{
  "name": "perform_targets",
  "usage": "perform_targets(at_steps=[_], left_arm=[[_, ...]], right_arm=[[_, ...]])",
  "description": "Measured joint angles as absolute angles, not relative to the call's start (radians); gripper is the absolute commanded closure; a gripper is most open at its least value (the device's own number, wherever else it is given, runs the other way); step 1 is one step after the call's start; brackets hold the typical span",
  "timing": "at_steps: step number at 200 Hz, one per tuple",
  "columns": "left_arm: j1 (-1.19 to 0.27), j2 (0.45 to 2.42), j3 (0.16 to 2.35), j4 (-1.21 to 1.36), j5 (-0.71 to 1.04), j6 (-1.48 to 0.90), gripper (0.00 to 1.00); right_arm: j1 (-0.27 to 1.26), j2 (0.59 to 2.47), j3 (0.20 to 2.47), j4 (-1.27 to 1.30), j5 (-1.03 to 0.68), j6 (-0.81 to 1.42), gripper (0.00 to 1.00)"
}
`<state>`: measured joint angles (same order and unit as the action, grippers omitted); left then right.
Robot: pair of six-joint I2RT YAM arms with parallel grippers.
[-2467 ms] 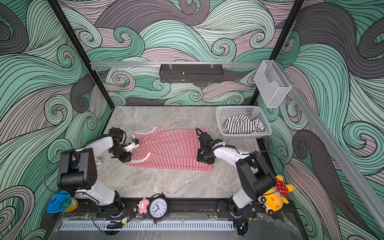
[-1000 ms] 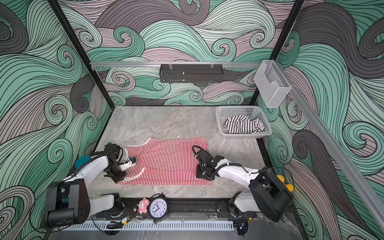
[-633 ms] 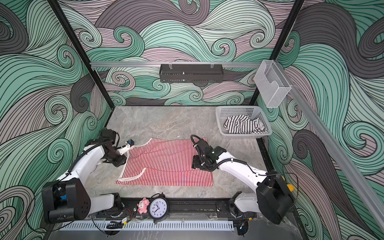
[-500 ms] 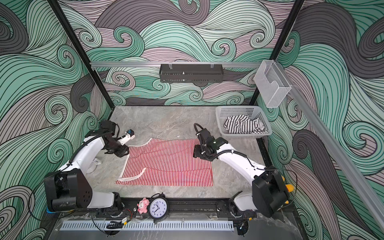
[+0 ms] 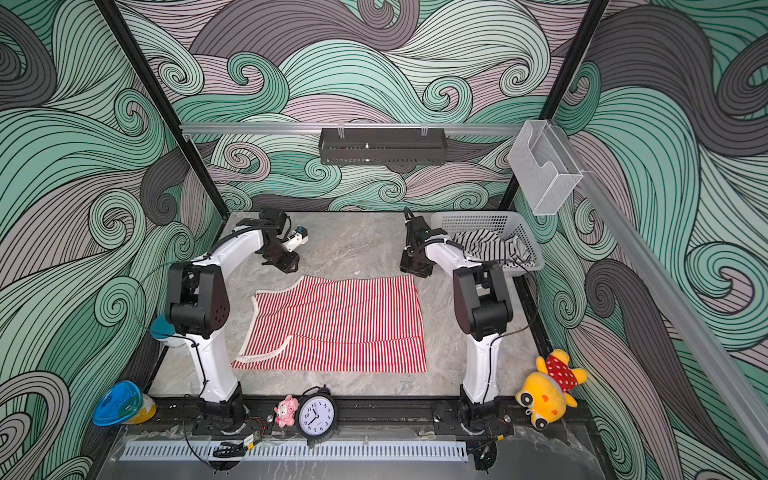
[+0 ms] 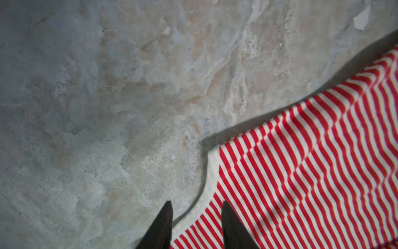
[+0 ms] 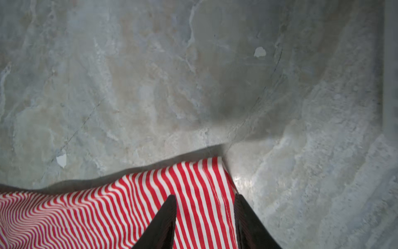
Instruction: Fold and stack the tank tops
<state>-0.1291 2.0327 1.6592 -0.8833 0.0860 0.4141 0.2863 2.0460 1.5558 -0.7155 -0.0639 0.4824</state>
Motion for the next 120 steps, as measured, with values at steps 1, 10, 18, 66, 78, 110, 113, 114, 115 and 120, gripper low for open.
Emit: perform_targets(at_steps=[1, 10, 18, 66, 78, 110, 113, 114, 115, 120], left_arm=[[-0.129, 2.036, 1.662, -0.883, 0.086, 0.413, 0.61], [-0.129, 2.069, 1.692, -0.886, 0.086, 0.398, 0.61], [-0.129, 2.090, 1.710, -0.889, 0.086, 0.387, 0.61], [-0.139, 2.115, 1.721, -0.897, 0.086, 0.348, 0.61], [-0.142, 2.115, 1.719, -0.896, 0.086, 0.343, 0.61], [-0.143, 2.115, 1.718, -0.896, 0.087, 0.328, 0.61], [-0.143, 2.115, 1.718, -0.895, 0.087, 0.326, 0.62], [-0.143, 2.115, 1.718, -0.895, 0.087, 0.326, 0.61], [-0.143, 2.115, 1.718, -0.895, 0.087, 0.326, 0.61], [-0.143, 2.115, 1.717, -0.894, 0.087, 0.324, 0.61]], right_arm=[[0.286, 2.048, 1.557, -0.716, -0.064, 0.482, 0.56], [0.282, 2.070, 1.575, -0.721, -0.065, 0.479, 0.56], [0.281, 2.088, 1.588, -0.724, -0.065, 0.477, 0.56], [0.280, 2.139, 1.611, -0.746, -0.067, 0.471, 0.59], [0.280, 2.149, 1.615, -0.750, -0.070, 0.471, 0.61], [0.278, 2.160, 1.626, -0.756, -0.070, 0.470, 0.72], [0.278, 2.160, 1.627, -0.757, -0.070, 0.468, 0.73], [0.278, 2.160, 1.627, -0.757, -0.070, 0.468, 0.74], [0.277, 2.160, 1.627, -0.757, -0.070, 0.468, 0.74], [0.277, 2.160, 1.627, -0.757, -0.071, 0.467, 0.76]])
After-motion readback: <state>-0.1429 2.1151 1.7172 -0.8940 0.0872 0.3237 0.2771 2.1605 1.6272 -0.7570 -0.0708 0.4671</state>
